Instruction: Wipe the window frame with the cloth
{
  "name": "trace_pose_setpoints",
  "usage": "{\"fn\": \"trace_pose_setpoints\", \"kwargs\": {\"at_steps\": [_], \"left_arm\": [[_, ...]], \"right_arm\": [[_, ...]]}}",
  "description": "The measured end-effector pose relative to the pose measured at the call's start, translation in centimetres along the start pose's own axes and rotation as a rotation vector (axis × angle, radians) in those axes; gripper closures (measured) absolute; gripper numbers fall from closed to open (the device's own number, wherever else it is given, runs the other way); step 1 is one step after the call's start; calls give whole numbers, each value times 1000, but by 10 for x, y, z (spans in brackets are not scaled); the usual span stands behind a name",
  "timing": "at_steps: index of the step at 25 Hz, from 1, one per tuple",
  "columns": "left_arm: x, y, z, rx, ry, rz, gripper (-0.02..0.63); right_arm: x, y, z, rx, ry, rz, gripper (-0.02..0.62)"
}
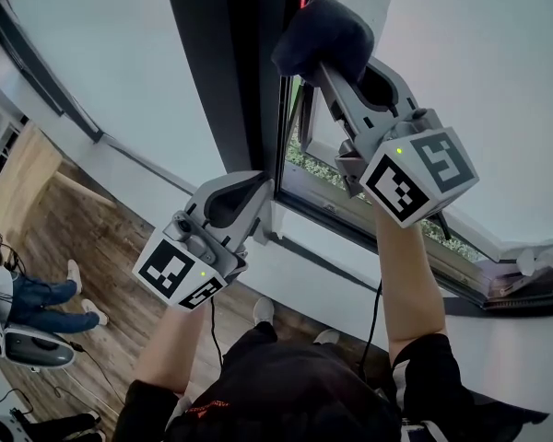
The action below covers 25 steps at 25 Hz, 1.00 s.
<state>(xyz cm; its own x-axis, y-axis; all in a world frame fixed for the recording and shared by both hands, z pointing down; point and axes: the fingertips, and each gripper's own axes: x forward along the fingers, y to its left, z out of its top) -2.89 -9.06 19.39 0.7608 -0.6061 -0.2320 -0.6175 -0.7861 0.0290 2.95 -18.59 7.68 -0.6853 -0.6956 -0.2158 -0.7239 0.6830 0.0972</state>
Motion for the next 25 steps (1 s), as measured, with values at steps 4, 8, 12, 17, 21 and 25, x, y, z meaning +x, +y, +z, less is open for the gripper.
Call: {"fn": "trace_pose_setpoints", "kwargs": {"at_steps": [4,8,12,17,21,25], "left_arm": [[1,-3,-8,-11,10,-3,586],[0,-5,-18,-25,25,-2,586],[-2,-6,-26,-40,41,1,586],[2,1,-36,-58,62,1,586],[-2,1,-48,-77,83,5,586],[-5,0,-58,-89,91,9,586]], "right_arm": [[-5,1,-19,19,26,2,515],[-10,1,-38,43,52,0,515],[-14,2,-56,65,78,-3,515],[-14,-7,-78,94,105,-15,515],[-17,-5,-100,120,135,-19,515],[-22,-1,-120,139,159,-18,515]]}}
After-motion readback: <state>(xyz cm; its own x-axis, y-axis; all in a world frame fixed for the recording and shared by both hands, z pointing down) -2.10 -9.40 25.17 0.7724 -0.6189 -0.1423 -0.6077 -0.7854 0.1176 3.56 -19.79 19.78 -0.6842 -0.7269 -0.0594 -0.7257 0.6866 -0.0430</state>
